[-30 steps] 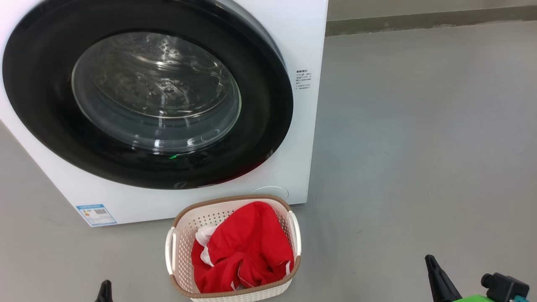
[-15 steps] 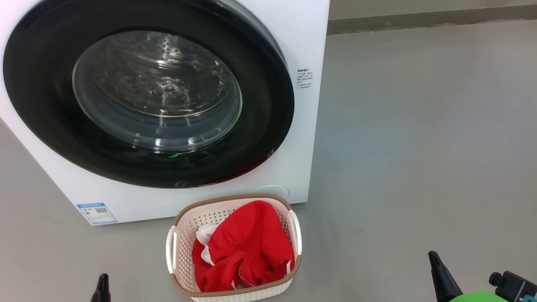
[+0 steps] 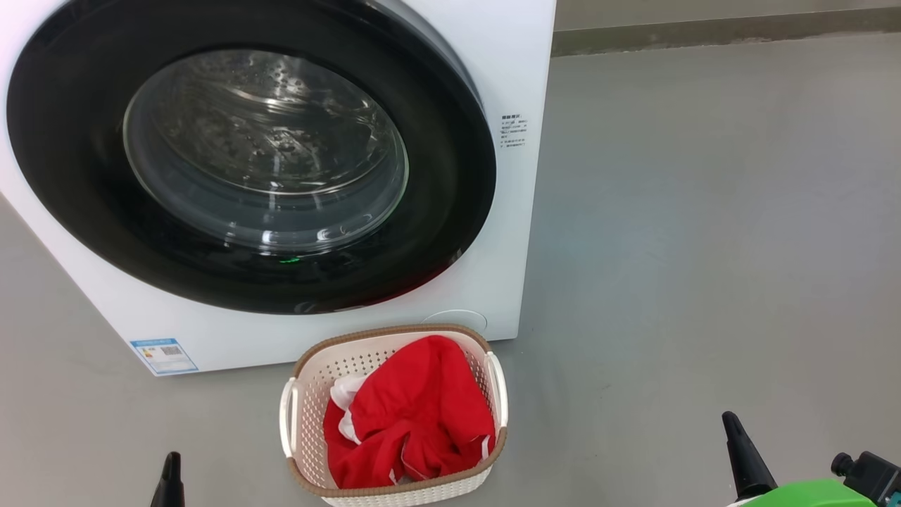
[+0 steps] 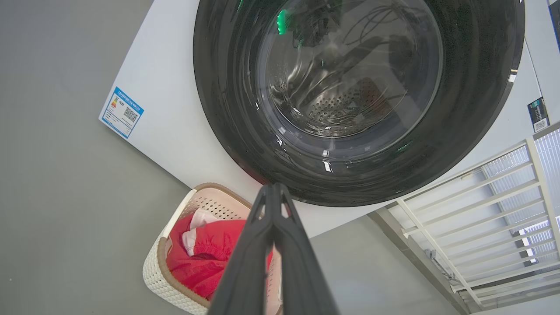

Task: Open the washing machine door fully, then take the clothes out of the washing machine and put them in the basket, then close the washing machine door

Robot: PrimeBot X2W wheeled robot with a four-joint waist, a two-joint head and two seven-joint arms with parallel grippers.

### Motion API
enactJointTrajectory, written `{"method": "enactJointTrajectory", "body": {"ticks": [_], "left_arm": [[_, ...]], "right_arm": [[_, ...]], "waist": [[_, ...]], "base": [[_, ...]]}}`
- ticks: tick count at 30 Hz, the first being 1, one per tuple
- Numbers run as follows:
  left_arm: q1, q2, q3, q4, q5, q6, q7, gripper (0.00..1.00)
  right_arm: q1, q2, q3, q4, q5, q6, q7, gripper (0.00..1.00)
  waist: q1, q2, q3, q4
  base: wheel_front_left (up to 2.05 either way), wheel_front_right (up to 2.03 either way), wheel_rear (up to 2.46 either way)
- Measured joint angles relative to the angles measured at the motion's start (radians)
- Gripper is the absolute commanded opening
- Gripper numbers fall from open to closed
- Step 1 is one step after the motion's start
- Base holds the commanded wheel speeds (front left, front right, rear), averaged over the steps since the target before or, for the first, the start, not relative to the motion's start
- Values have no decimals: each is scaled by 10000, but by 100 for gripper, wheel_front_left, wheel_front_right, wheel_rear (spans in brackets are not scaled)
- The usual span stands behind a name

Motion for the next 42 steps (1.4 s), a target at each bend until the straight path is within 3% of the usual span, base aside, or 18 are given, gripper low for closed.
{"method": "enactJointTrajectory", "body": {"ticks": [42], "left_arm": [[-798, -176, 313, 127, -4013, 0, 1160, 0]], "right_arm": [[-405, 161, -378, -384, 4351, -2, 1185, 0]], "waist": [[0, 0, 86, 104]], "base": [[0, 0, 0]]}}
